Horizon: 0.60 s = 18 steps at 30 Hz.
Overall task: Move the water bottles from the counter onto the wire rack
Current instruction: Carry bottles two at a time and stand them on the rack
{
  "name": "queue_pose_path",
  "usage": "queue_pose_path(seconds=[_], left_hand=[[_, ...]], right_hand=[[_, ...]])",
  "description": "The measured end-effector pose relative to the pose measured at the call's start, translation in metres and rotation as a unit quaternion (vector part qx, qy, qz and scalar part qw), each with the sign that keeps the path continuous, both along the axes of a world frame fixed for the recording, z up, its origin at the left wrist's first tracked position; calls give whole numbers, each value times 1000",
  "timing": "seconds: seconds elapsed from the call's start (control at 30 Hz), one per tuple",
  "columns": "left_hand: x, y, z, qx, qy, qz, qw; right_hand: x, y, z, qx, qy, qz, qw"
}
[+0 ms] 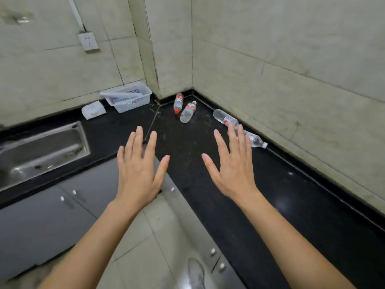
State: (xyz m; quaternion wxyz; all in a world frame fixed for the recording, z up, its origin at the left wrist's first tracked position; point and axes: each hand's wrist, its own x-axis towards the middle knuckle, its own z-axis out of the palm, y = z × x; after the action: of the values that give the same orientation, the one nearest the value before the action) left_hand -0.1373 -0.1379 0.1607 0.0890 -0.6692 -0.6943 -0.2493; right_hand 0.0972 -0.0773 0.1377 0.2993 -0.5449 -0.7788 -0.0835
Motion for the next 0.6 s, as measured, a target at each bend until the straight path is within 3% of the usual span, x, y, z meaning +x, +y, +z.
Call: queue_pose_path(seconds=[0.4, 0.6], left_hand=[[-72, 273, 18, -46, 93, -28, 994], [-104, 381, 3, -76, 92, -49, 992]], right_hand=[[-78, 250, -18, -67, 26, -16, 997], [-103, 334, -30, -104, 15, -37, 994]])
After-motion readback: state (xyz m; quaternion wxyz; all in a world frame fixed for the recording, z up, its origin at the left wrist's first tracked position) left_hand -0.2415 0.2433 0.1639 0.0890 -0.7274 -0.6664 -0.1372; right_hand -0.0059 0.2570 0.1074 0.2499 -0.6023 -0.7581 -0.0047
